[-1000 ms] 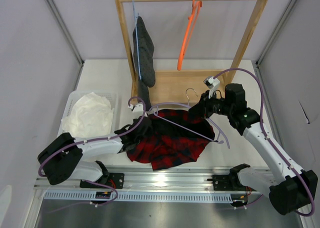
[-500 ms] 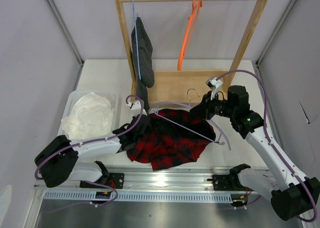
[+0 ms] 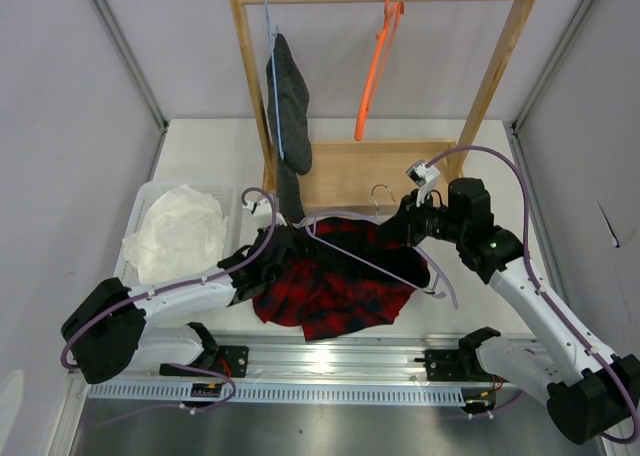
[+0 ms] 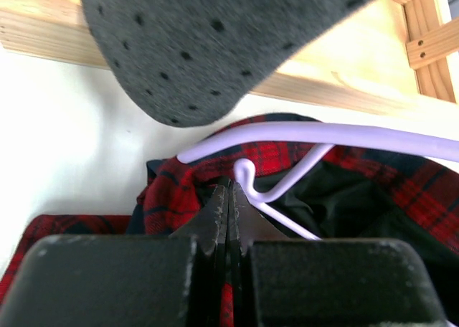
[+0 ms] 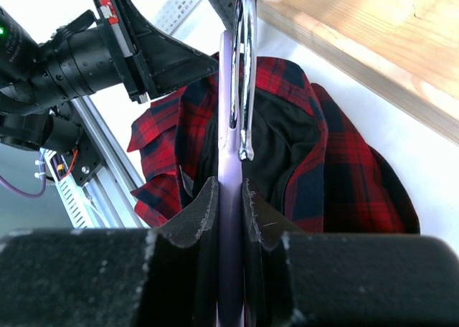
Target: Place the skirt on the hanger
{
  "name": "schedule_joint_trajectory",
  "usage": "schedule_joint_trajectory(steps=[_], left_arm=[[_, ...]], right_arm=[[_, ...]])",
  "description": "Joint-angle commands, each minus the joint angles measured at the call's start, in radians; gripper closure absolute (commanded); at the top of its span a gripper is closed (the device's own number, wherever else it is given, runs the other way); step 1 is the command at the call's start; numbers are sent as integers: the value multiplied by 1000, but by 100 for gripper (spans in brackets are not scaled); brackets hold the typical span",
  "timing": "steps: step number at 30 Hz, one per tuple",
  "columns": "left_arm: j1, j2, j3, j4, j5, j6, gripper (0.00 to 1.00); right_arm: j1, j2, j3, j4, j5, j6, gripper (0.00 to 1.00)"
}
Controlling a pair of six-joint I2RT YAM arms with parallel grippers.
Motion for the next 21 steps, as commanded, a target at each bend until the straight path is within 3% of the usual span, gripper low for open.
schedule_joint_trajectory(steps=[1,21], left_arm=[[18,-29,-4,20,-35,-6,100],[29,37,0,57,-81,-72,100]], right_arm=[[7,-22,21,4,31,28,100],[1,26,103,-39,45,135,100]])
